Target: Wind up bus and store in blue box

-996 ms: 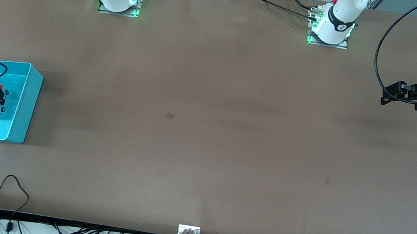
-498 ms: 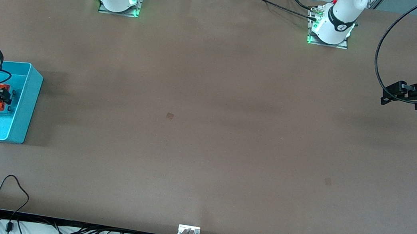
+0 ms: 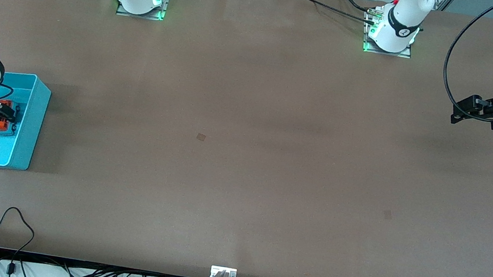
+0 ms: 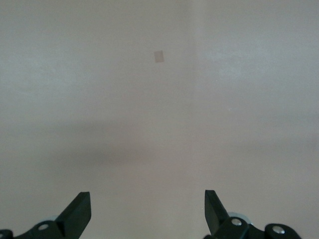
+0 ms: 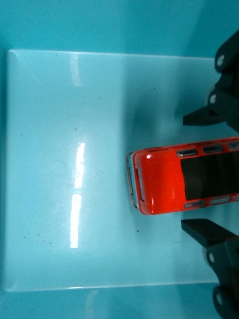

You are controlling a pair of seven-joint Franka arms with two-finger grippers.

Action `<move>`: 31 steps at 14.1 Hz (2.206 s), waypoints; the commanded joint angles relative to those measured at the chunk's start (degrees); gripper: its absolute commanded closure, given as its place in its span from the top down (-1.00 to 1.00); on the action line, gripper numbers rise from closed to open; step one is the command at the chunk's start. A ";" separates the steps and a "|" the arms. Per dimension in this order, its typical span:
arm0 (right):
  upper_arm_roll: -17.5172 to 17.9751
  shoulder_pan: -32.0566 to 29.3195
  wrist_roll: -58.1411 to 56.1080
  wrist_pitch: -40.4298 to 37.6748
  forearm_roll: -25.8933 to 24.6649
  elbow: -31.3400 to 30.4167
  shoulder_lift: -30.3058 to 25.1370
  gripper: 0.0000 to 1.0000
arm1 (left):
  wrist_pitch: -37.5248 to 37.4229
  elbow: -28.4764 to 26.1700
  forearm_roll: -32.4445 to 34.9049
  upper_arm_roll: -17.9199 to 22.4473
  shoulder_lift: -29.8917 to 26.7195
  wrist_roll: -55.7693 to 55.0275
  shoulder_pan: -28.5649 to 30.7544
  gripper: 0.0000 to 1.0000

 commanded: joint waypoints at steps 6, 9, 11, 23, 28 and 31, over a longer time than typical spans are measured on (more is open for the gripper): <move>0.94 1.26 0.24 -0.48 0.77 1.59 -5.18 1.00 | -1.03 -0.22 -0.01 -0.74 -0.74 -0.52 0.33 1.00; 1.02 3.11 0.15 -4.33 -0.02 2.03 -10.19 1.00 | -1.56 0.13 1.04 -0.66 -0.56 -0.44 0.51 1.00; 2.25 4.43 0.50 -11.87 -3.53 4.13 -13.71 1.00 | -1.65 0.14 1.04 -0.66 -0.56 -0.52 0.51 1.00; 18.07 6.80 30.21 -58.57 -8.46 19.71 -30.48 1.00 | -2.26 1.01 1.92 -2.15 -0.39 -0.61 -0.11 1.00; 1.25 24.08 29.34 -60.52 -8.64 19.35 -31.57 1.00 | -3.85 1.10 2.27 -3.64 -0.47 -2.98 -0.11 1.00; -0.73 25.53 28.54 -60.43 -8.11 19.26 -31.12 1.00 | -4.73 1.19 3.24 -3.82 -0.56 -3.78 -0.11 1.00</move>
